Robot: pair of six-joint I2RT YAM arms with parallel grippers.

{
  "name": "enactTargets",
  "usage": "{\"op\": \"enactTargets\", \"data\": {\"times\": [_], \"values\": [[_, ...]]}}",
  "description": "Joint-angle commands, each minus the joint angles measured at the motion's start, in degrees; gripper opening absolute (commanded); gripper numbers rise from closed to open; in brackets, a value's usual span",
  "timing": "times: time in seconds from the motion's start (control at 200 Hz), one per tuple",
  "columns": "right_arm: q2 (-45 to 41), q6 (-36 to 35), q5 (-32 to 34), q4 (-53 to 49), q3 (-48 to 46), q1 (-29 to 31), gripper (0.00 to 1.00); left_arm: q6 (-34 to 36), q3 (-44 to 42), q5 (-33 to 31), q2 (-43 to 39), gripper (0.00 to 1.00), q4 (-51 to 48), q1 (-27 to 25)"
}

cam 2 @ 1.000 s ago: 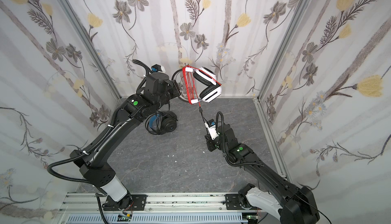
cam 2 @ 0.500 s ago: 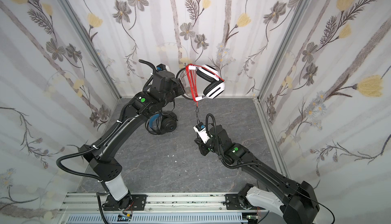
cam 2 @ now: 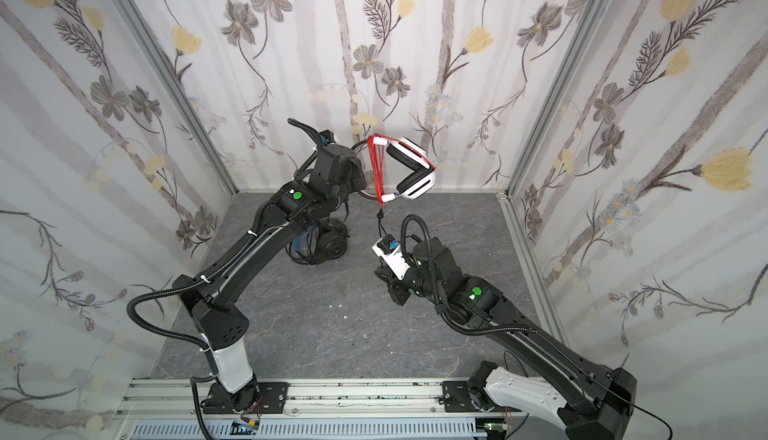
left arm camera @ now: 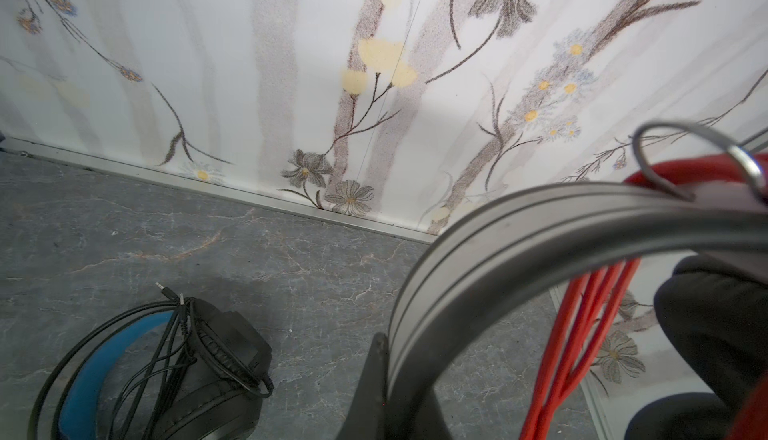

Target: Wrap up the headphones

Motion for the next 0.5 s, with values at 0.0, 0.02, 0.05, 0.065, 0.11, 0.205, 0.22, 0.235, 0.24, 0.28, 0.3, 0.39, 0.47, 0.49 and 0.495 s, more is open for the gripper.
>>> {"op": "enactTargets", "data": {"times": [0.0,0.02,0.05,0.065,0.11,0.205,0.22,0.235,0.24,0.28,0.3,0.39,0.47,0.49,0.495], "values": [[0.1,-2.1,-1.4,-2.7,3.4,0.1,0.00,3.4,-0.8,-4.2,-0.1,0.00,4.4,-0.5],[0.1,-2.3,-1.4,-3.0,4.0,0.1,0.00,4.2,-1.0,-4.4,0.0,0.00,4.1,-0.7],[0.4,-2.7,-1.1,-3.4,5.0,0.1,0.00,5.5,-1.1,-4.7,0.1,0.00,3.7,-0.9],[0.4,-2.8,-1.2,-3.6,5.5,0.1,0.00,6.2,-1.4,-4.7,0.1,0.00,3.7,-1.0],[0.7,-3.3,-1.0,-4.2,6.8,0.1,0.00,8.3,-2.1,-4.6,0.0,0.00,3.3,-1.4],[1.1,-4.0,0.5,-5.2,9.1,0.1,0.00,13.2,-3.9,-5.4,-0.3,0.00,1.4,-2.7],[1.2,-4.3,0.8,-5.4,9.6,0.1,0.00,13.9,-4.2,-5.6,-0.4,0.00,0.9,-2.9],[1.2,-4.5,0.9,-5.5,9.8,0.1,0.00,14.6,-4.6,-5.6,-0.5,0.00,0.5,-3.1],[1.3,-4.5,1.0,-5.6,9.9,0.1,0.00,14.8,-4.7,-5.6,-0.5,0.00,0.3,-3.1],[1.4,-4.9,1.4,-6.1,10.6,-0.1,0.00,16.3,-6.2,-5.9,-1.1,0.00,-0.6,-3.6],[1.5,-5.1,1.7,-6.3,11.0,-0.3,0.00,16.8,-7.5,-5.9,-1.5,0.00,-0.7,-3.8],[1.6,-5.9,1.3,-7.1,12.4,-2.0,0.00,18.5,-14.0,-5.8,-3.9,0.00,-0.7,-5.2],[1.5,-6.7,0.8,-7.6,13.0,-3.9,0.00,19.6,-19.7,-4.7,-6.4,0.00,-0.1,-6.1],[1.5,-6.9,0.6,-7.8,13.2,-4.5,0.00,20.1,-21.0,-4.2,-6.9,0.00,0.1,-6.3],[1.5,-6.9,0.6,-7.8,13.2,-4.6,0.00,20.2,-21.3,-4.0,-7.0,0.00,0.1,-6.4]]}}
